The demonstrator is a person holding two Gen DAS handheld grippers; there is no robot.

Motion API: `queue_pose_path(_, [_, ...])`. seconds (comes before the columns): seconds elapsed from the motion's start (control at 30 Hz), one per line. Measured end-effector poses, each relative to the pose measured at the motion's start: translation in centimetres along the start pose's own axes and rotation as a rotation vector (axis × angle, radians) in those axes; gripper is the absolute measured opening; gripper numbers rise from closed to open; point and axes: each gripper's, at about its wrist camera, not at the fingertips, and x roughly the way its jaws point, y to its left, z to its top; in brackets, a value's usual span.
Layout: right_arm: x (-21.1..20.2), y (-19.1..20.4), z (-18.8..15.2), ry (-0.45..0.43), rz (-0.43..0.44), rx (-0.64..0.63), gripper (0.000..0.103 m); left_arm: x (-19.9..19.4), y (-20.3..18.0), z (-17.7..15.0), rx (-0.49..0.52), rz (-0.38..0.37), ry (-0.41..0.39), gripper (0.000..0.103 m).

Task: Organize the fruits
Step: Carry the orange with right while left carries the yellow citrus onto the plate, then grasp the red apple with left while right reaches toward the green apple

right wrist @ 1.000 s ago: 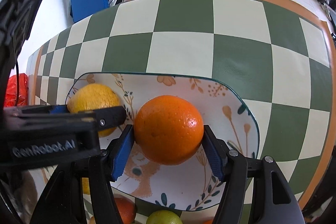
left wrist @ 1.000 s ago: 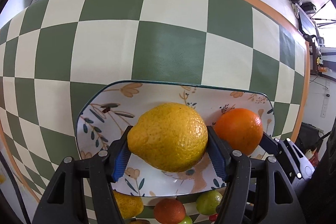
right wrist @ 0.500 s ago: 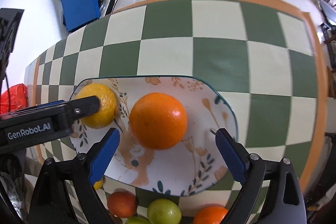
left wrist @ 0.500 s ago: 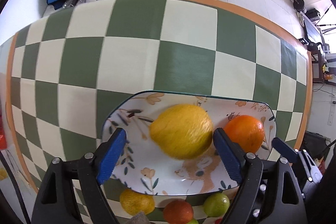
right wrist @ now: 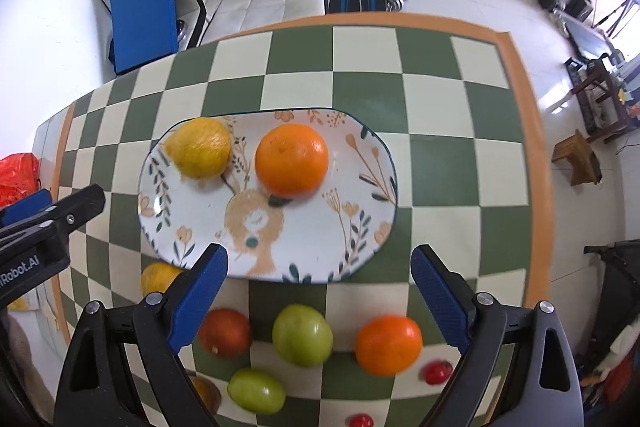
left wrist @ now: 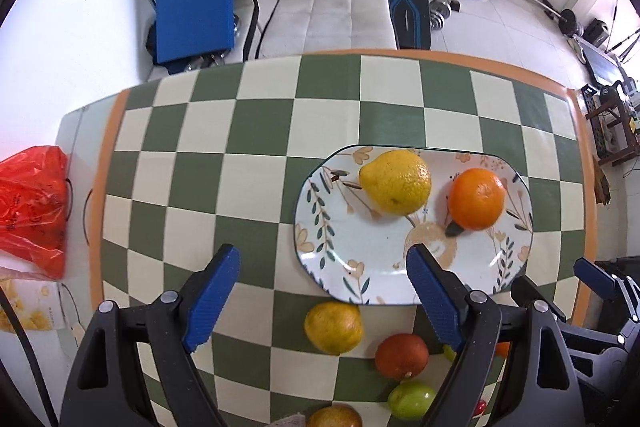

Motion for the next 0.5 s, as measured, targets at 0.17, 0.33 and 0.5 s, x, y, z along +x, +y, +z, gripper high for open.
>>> queue_pose_path(0.17, [-3.4, 0.7, -2.0, -0.059, -0.009, 0.002, 0.095, -3.8, 0.4, -2.7, 0.011, -0.011, -0.065, 0.085])
queue_pose_path(0.33, [-7.7, 1.0, -4.1, -0.122, -0.003, 0.005, 0.095, -7.1, 1.2, -5.0, 0.012, -0.021, -0.112, 0.085])
queue_pose_path(0.5, [-11.2, 1.2, -5.5, -0.177, 0.002, 0.006, 0.095, -10.1, 1.8, -6.9, 0.011, -0.036, -0.154, 0.085])
